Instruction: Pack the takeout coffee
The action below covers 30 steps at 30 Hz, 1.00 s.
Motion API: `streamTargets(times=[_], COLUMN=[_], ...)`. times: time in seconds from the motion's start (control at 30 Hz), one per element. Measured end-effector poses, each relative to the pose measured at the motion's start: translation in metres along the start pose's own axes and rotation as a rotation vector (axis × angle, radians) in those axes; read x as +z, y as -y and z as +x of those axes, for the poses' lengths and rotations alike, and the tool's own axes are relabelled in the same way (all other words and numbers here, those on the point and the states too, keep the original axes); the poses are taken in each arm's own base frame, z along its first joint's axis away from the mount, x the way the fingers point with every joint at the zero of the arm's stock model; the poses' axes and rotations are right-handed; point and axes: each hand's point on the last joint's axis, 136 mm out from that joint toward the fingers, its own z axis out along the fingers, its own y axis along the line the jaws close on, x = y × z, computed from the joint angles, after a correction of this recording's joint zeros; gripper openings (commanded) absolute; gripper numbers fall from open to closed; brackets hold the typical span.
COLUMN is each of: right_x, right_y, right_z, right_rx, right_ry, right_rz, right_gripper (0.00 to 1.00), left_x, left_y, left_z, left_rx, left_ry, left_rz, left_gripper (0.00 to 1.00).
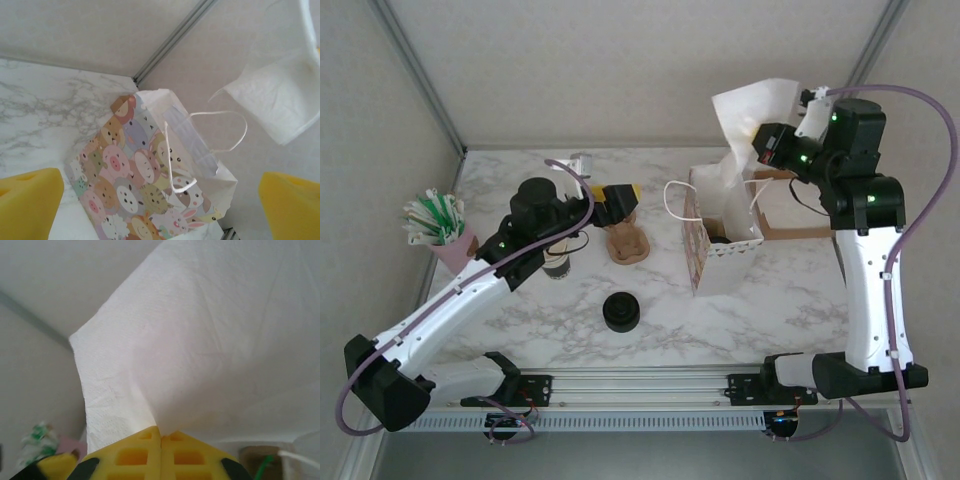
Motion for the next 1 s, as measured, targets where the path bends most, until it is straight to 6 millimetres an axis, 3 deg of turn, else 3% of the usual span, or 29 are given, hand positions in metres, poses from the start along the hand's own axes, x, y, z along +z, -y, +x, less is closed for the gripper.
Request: streamTargets(times=[0.17, 0.27, 0.57, 0.8, 1.0], right_x=[0.013, 0.025, 0.051, 0.043, 0.030], right_y=[-0.038, -0.043, -0.011, 0.006, 0.018], right_z=[0.026, 0.040, 0.071, 0.082, 0.087], right_rx=[-0.017, -0.006, 0.042, 0.029, 0.005], right_ry=[-0.116, -0.184, -0.321, -0.345, -0.348], right_rz=[-0.158, -0.190, -0.077, 0.016, 0.088], right_gripper=[0.00, 0.00, 0.00, 0.00, 0.00], left_x=[-0.003, -0.003, -0.001, 0.004, 0.023], left_y=[-0.004, -0.005, -0.006, -0.007, -0.012], left_z=[0.010, 0.015, 0.020, 0.024, 0.045], left_rx=[-0.027, -0.037, -0.052, -0.054, -0.071], left_ry=[-0.014, -0.026, -0.036, -0.047, -0.114], left_rz=[-0.003, -0.005, -0.001, 0.001, 0.004], left_gripper=[1.00, 1.00, 1.00, 0.98, 0.93])
